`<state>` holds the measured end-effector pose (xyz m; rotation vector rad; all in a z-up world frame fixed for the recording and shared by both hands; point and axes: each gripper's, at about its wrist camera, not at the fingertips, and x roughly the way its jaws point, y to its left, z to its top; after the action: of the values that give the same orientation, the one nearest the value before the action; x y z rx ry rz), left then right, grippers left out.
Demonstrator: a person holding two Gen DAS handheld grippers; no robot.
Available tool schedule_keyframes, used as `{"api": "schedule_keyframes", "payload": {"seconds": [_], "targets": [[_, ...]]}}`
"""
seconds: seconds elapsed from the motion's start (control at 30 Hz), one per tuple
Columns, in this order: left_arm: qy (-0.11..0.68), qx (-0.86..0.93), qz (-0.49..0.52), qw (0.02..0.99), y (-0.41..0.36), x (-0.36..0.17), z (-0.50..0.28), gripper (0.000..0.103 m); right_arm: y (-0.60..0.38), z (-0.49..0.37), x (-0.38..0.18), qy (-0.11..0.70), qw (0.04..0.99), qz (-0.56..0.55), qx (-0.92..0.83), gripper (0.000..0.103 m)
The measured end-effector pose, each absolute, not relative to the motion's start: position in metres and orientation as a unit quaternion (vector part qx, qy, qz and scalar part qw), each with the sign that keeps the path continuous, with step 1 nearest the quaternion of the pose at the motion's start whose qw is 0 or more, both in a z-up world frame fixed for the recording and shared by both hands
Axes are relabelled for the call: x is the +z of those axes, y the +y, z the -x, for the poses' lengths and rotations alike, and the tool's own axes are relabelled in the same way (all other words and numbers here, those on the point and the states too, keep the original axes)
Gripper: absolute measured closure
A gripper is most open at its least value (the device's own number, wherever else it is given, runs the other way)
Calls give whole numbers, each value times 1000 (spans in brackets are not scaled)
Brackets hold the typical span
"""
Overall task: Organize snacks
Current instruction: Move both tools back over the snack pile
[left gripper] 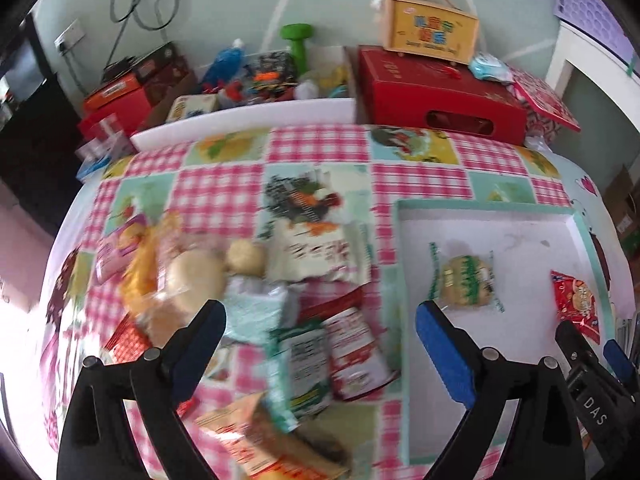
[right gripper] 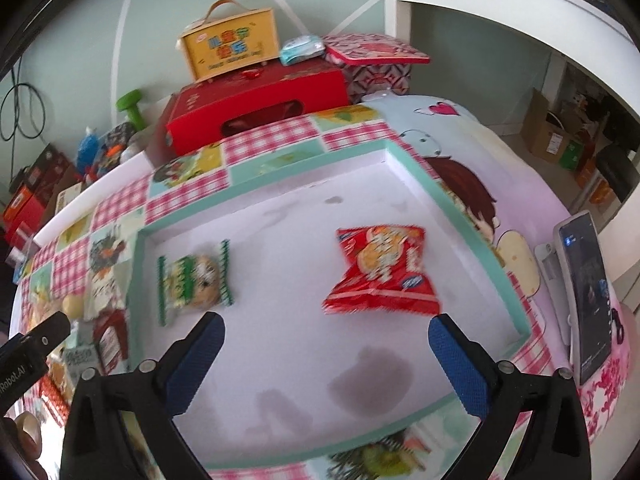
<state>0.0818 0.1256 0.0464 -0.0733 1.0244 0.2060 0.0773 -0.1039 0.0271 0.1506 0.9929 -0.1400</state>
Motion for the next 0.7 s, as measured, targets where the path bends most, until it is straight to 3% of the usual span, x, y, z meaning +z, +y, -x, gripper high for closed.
{"api": "schedule_keyframes", "payload": {"seconds": [0.7], "targets": [[475,193,134,848,261,46,-2,7,12,-46,32,497,865,-36,60,0]]}}
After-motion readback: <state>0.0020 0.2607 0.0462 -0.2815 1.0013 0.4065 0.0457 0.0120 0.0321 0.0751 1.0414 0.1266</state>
